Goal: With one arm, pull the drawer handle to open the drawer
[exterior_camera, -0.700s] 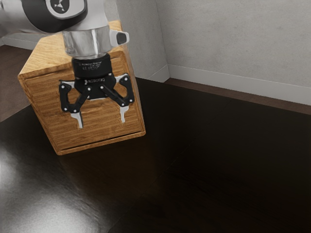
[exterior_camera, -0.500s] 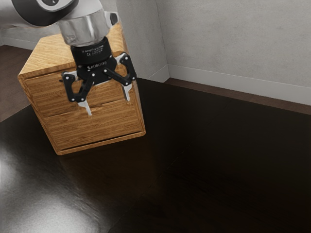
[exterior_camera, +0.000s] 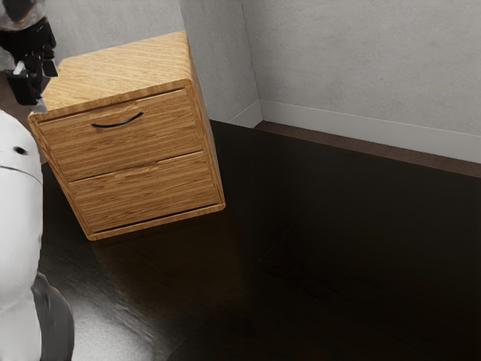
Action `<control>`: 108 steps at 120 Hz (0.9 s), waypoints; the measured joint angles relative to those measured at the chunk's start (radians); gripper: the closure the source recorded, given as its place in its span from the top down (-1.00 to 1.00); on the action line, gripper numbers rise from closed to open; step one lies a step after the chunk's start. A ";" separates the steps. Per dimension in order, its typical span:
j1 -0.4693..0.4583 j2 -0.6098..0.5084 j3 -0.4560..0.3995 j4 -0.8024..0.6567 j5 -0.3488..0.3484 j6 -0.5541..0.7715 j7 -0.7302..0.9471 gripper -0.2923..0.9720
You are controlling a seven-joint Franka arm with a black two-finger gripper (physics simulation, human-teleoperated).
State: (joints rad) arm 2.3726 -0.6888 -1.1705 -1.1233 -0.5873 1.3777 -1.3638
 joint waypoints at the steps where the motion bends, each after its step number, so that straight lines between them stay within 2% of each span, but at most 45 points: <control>1: 0.005 -0.023 0.019 -0.008 -0.027 -0.002 -0.003 0.47; 7: 0.023 -0.140 0.113 -0.058 -0.175 -0.016 -0.020 0.46; 18: 0.036 -0.270 0.240 -0.138 -0.411 -0.053 -0.054 0.46; 27: 0.059 -0.353 0.313 -0.157 -0.539 -0.088 -0.079 0.46; 34: 0.096 -0.397 0.326 -0.162 -0.639 -0.107 -0.097 0.43; 41: 0.113 -0.436 0.334 -0.167 -0.706 -0.121 -0.117 0.40; 54: 0.134 -0.484 0.331 -0.191 -0.784 -0.135 -0.147 0.27; 66: 0.145 -0.498 0.294 -0.214 -0.824 -0.126 -0.164 0.12; 84: 0.161 -0.506 0.274 -0.226 -0.846 -0.116 -0.184 -0.01; 108: 0.178 -0.519 0.280 -0.268 -0.852 -0.109 -0.194 -0.09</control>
State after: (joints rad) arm 2.5505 -1.2081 -0.8907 -1.3909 -1.4392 1.2691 -1.5579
